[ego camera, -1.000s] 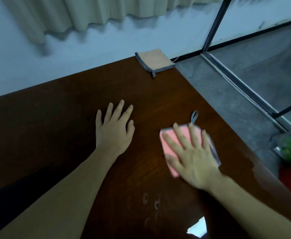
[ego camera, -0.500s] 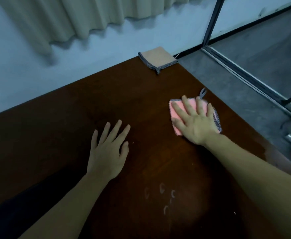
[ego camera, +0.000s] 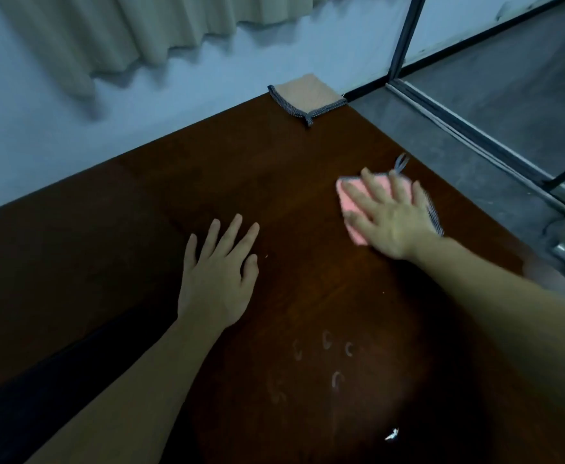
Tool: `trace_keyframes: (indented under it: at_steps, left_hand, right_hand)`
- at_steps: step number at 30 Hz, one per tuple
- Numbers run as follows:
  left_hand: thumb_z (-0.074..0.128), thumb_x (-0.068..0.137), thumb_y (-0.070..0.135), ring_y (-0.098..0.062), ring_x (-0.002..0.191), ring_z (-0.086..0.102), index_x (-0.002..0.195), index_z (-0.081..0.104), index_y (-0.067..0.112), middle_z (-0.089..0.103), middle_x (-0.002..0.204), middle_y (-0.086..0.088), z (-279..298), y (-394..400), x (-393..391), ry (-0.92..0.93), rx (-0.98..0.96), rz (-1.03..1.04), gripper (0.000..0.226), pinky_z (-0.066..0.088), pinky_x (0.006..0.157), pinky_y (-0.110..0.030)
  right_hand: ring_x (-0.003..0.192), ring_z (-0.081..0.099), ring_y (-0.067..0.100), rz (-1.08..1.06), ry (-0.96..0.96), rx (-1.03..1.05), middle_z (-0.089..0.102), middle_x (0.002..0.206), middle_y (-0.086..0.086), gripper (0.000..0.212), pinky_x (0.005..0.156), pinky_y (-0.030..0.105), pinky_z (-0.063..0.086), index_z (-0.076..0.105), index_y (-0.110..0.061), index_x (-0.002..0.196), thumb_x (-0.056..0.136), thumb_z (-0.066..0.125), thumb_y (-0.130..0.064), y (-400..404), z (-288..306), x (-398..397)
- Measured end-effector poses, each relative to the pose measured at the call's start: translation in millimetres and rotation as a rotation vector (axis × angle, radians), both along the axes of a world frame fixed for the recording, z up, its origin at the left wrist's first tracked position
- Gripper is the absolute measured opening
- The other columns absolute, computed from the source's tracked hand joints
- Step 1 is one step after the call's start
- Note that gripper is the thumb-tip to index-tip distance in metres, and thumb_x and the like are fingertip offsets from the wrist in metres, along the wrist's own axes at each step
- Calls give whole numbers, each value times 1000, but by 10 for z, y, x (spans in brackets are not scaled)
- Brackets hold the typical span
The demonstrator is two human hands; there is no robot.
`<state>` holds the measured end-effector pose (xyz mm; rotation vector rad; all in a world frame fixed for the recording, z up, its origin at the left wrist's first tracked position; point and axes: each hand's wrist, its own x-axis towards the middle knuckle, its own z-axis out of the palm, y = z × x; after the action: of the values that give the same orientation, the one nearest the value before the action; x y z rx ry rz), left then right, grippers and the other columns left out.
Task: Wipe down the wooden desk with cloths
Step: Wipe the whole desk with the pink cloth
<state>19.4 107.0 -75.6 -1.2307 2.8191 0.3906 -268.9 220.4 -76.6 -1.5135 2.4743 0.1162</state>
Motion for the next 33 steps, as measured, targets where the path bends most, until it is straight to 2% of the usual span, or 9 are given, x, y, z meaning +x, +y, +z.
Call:
trace_keyframes:
  at_steps: [3,8,12,14,18,25,28,31,33]
  left_hand:
    - [19,104,48,-15,156,-7,160,13,44,1,169,14,-11,-6,-6,36,-9,2,56,-3,126,-49]
    - [20,106,47,-15,156,-8,160,12,44,-1,169,14,26,-11,-32,22,14,2,55,-2,126,-50]
    - [23,106,46,-17,157,-6,160,12,43,0,170,12,31,-13,-32,31,16,5,55,-2,126,-51]
    - [23,106,46,-17,157,-7,160,12,43,0,170,12,14,-18,-21,30,10,5,54,-4,126,-50]
    - [28,107,44,-14,156,-4,159,20,41,8,169,13,19,-53,62,137,86,-7,53,-7,125,-44]
    - [31,107,42,-15,156,-7,158,25,40,12,168,14,59,-139,484,128,49,32,52,-8,125,-46]
    - [31,107,42,-15,156,-8,158,23,43,8,168,16,44,-182,646,91,65,64,51,-7,125,-47]
    - [30,107,42,-15,156,-8,158,19,44,3,169,17,19,-173,692,62,69,77,52,-6,126,-48]
    - [29,108,41,-16,156,-7,158,17,44,3,169,16,1,-151,692,61,49,86,52,-5,126,-47]
  right_hand:
    - [154,-15,37,-80,-11,38,-17,169,-9,62,119,66,-8,-10,-53,155,97,3,-70,-161,39,-105]
    - [154,-11,42,63,8,48,-17,169,-6,67,119,68,-3,-17,-50,154,90,-8,-68,260,54,530]
    - [151,14,47,291,-9,0,17,169,1,61,114,68,12,15,-42,160,104,13,-64,764,13,1160]
    - [153,7,43,336,-42,18,9,169,-2,62,116,65,7,8,-46,160,102,12,-69,802,-1,1125]
    - [154,-15,37,227,-12,-27,-23,165,-12,67,121,63,-8,-23,-58,149,85,-18,-77,382,-2,776]
    - [153,-17,38,-3,10,52,-19,168,-8,64,119,66,-8,-14,-50,156,96,0,-68,-297,51,697]
    - [153,-16,41,133,8,52,-23,167,-7,66,118,67,-7,-21,-51,153,90,-10,-68,-126,57,1064]
    - [153,3,48,345,-2,3,-1,169,-2,63,117,70,5,-1,-46,159,99,-2,-65,198,39,1526]
    - [152,-2,46,437,-38,14,0,169,-3,62,119,69,3,3,-48,159,100,2,-69,329,12,1615]
